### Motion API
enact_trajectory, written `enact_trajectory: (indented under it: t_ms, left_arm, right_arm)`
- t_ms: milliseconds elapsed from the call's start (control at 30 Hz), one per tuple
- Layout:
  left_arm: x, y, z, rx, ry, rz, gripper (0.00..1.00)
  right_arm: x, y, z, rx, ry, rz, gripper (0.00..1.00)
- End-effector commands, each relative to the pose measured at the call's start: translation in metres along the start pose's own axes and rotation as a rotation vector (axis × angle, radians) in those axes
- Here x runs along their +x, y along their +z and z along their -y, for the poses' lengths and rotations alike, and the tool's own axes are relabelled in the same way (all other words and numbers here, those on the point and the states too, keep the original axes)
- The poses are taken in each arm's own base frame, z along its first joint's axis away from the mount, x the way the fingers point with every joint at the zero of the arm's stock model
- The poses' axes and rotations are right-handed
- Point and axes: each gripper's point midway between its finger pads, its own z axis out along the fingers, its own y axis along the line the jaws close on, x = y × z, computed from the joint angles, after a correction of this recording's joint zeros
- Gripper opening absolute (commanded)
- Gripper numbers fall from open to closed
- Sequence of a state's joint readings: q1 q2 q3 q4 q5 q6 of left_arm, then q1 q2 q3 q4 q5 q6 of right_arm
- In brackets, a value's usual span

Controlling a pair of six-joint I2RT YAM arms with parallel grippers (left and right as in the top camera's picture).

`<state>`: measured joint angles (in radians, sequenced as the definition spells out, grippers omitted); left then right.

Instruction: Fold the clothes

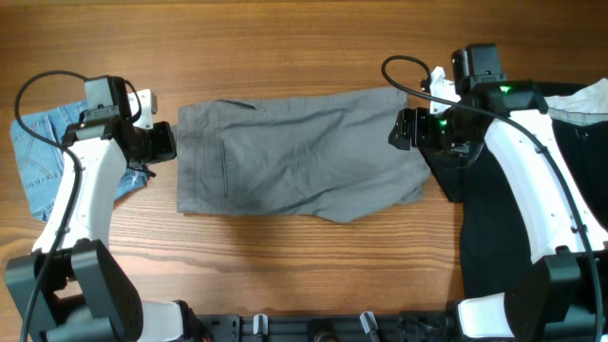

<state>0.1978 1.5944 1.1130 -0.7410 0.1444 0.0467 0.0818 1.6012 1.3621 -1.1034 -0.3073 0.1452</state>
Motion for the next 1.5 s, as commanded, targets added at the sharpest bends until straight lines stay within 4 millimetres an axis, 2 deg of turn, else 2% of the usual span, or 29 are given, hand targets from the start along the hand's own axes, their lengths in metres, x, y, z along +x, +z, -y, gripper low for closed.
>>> enact_trajectory:
  t_ms: [0,100,200,300,367,433,500,600,700,833,967,1033,1167,1267,1333,1400,1467]
  left_arm:
    - [-0.012,-0.007,0.007,0.039,0.005,0.057,0.42]
    - [-0.029,-0.006,0.008,0.047,0.016,0.122,0.56]
    - [-0.048,0.002,0.007,0.048,0.027,0.186,0.68]
    - [-0.064,0.019,0.007,0.061,0.036,0.227,0.72]
    - [-0.067,0.036,0.014,0.115,0.042,0.224,0.73]
    - [-0.067,0.054,0.019,0.16,0.045,0.213,0.72]
    - [-0.068,0.071,0.025,0.212,0.05,0.21,0.72]
    - [-0.072,0.087,0.032,0.271,0.061,0.223,0.69]
    - [-0.072,0.1,0.031,0.273,0.061,0.224,0.6]
    - [-0.069,0.105,0.03,0.273,0.059,0.213,0.47]
    - [-0.072,0.102,0.031,0.278,0.062,0.225,0.09]
    - [-0.075,0.096,0.036,0.302,0.063,0.235,0.04]
    - [-0.084,0.073,0.04,0.305,0.075,0.279,0.04]
    - [-0.087,0.06,0.042,0.305,0.08,0.294,0.04]
    - [-0.086,0.054,0.043,0.305,0.079,0.291,0.04]
    - [-0.082,0.052,0.043,0.304,0.074,0.278,0.04]
    - [-0.079,0.052,0.043,0.305,0.071,0.264,0.04]
  right_arm:
    - [-0.003,-0.008,0.005,0.038,0.015,0.03,0.84]
    - [-0.012,-0.008,0.002,0.026,-0.027,0.066,0.87]
    - [-0.042,-0.011,-0.005,0.008,-0.125,0.185,0.89]
    - [-0.08,-0.016,-0.011,-0.007,-0.161,0.334,0.89]
    - [-0.098,-0.016,-0.014,-0.015,-0.176,0.398,0.87]
    - [-0.112,-0.011,-0.011,-0.004,-0.172,0.434,0.86]
    - [-0.122,-0.001,0.0,0.038,-0.135,0.445,0.84]
    - [-0.124,0.016,0.006,0.046,-0.113,0.419,0.83]
    - [-0.121,0.035,0.013,0.053,-0.1,0.373,0.84]
    - [-0.119,0.053,0.019,0.059,-0.092,0.338,0.84]
    - [-0.117,0.083,0.03,0.074,-0.077,0.286,0.84]
    - [-0.112,0.104,0.04,0.096,-0.064,0.242,0.84]
    - [-0.103,0.131,0.05,0.105,-0.054,0.179,0.87]
    - [-0.111,0.132,0.049,0.099,-0.063,0.211,0.73]
    - [-0.119,0.13,0.039,0.052,-0.104,0.24,0.42]
    - [-0.118,0.13,0.028,-0.007,-0.14,0.237,0.29]
    - [-0.117,0.129,0.028,-0.007,-0.138,0.232,0.18]
